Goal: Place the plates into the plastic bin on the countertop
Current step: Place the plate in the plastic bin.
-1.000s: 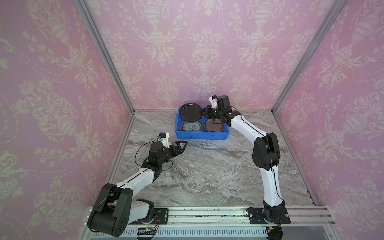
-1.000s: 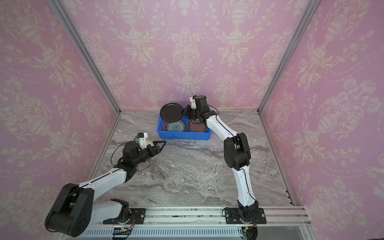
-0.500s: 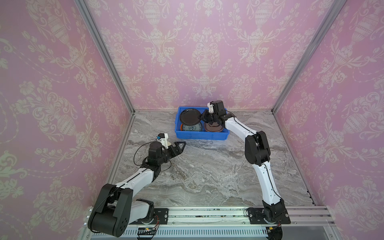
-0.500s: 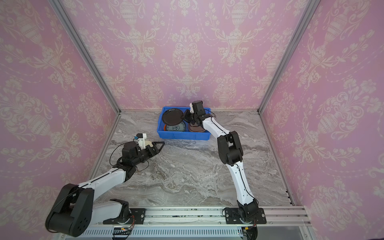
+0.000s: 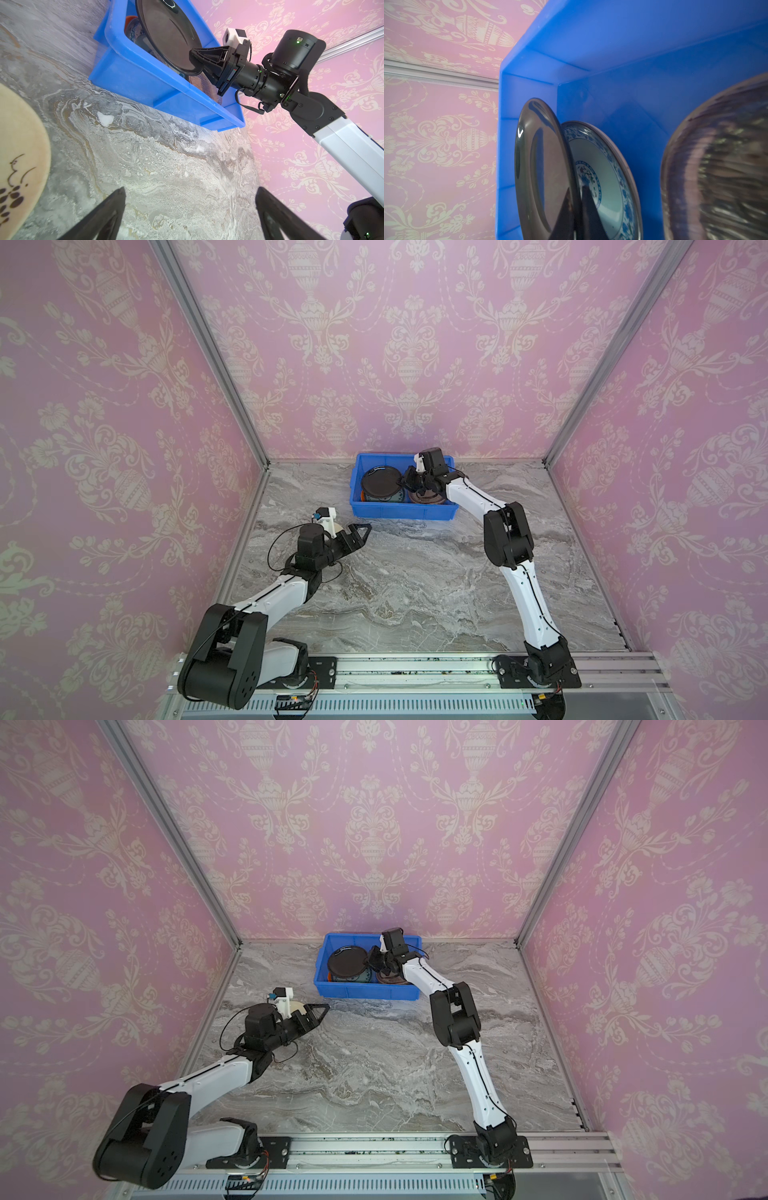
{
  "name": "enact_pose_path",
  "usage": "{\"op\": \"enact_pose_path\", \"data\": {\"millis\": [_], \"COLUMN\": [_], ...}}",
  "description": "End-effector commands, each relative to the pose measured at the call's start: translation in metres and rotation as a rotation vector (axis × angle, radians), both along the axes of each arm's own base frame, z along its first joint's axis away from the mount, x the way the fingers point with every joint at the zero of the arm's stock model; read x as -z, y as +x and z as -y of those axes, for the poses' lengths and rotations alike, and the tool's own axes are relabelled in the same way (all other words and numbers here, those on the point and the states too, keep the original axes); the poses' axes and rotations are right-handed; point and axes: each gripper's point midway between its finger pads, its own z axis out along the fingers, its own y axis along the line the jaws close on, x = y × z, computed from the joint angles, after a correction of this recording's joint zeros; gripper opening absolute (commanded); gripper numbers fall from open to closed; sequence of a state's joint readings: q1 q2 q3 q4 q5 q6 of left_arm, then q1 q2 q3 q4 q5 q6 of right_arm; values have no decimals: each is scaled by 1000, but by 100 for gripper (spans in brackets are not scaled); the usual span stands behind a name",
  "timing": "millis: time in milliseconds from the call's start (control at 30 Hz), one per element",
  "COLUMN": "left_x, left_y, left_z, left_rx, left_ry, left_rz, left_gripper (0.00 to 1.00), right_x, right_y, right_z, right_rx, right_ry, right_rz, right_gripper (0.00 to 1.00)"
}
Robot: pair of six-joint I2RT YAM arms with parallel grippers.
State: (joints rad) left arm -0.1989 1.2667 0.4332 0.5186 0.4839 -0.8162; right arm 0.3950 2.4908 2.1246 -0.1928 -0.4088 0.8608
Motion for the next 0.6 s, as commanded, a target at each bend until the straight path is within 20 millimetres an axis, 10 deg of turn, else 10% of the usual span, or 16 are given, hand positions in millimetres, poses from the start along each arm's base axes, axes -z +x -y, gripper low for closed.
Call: {"op": "enact_pose_path", "data": {"millis": [0, 567], "left_x": [5, 8], "left_y": [0, 1], "left_z": [-5, -7], "left_rx": [-15, -16], "left_ry": [22, 32], "left_rz": [9, -4], "left_gripper": [99, 99], "right_x": [2, 16], "right_y": [5, 1], "right_z": [2, 10], "right_rx": [7, 33], "right_ry": [-10, -63], "right_rz": [10, -22], "right_gripper": [0, 13]}}
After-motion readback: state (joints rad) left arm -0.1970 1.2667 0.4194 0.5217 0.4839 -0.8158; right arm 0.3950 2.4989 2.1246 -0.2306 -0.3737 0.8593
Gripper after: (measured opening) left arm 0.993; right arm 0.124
